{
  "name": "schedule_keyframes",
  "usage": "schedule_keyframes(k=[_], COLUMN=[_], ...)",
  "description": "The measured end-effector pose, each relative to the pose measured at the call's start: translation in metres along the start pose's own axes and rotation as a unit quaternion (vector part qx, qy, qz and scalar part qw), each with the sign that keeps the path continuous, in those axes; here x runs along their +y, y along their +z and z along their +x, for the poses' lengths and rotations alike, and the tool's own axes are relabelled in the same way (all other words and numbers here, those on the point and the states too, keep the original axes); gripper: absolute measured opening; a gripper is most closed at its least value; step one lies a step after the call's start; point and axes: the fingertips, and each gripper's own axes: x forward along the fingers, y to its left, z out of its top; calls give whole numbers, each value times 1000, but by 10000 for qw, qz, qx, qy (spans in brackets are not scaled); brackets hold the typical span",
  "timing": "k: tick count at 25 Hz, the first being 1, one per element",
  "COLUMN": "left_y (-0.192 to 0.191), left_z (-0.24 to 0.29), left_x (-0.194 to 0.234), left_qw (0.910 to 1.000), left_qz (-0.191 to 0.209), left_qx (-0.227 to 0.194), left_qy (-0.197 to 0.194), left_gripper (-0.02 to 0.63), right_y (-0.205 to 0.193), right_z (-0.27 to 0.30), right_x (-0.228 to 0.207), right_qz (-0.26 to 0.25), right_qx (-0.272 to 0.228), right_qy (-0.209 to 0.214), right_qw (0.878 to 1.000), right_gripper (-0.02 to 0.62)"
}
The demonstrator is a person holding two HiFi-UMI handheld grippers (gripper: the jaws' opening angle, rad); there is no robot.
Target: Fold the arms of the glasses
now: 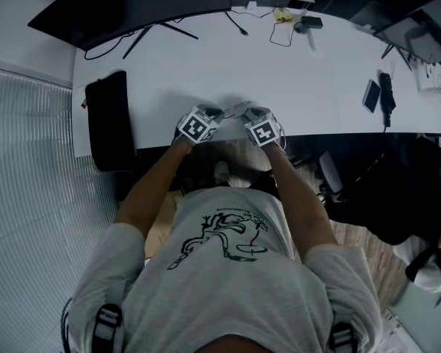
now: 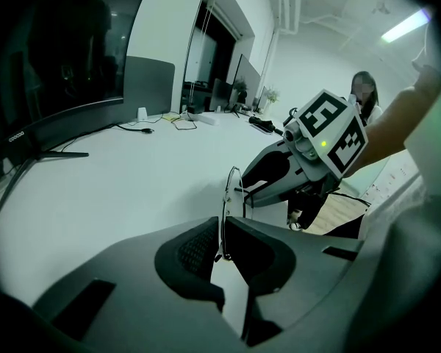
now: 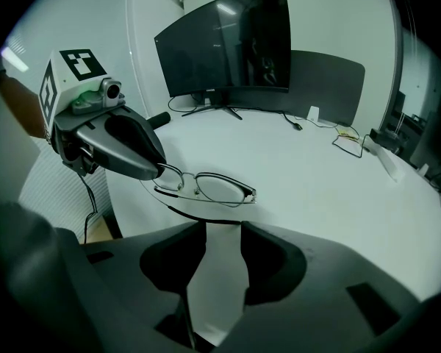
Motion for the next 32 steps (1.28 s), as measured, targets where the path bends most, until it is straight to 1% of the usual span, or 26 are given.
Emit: schedule_keyframes(k=[3,14,17,20,21,23,26,29,32], left_y=[0,0,1,4,4,4,5,5,6], left_z=[-1,2,5,8,8,9,11,13,16], left_x=[-1,4,9,15,16,17,15,12,7], left_qw=[10000,9999,9988,9949,9932,9884,9780,9635,9473], left_qz=[47,142,406,783,902,1185,1675,2216,2727], left_qx=[16,16,-64,-196,-205,-210,-189,-112,-16], left_qy=[-10,47,268,600,712,930,1230,1496,1681], left_gripper=[38,40,40,38,38,38,38,38,38], right_y=[-4,4,5,7,9,9,4,1,4], right_z=[5,12,14,15,15,15,15,12,3], right_x=[9,4,4,-2,-5,-3,-4,-2,-11], right_qz=[219,291,322,255,200,206,152,114,-75], right_qx=[42,38,61,23,-10,0,13,20,-71], right_qy=[246,230,239,106,41,89,59,76,-156], right_qw=[9994,9993,9992,9996,9998,9997,9999,9999,9998], right_gripper=[156,156,156,155,155,152,150,150,152])
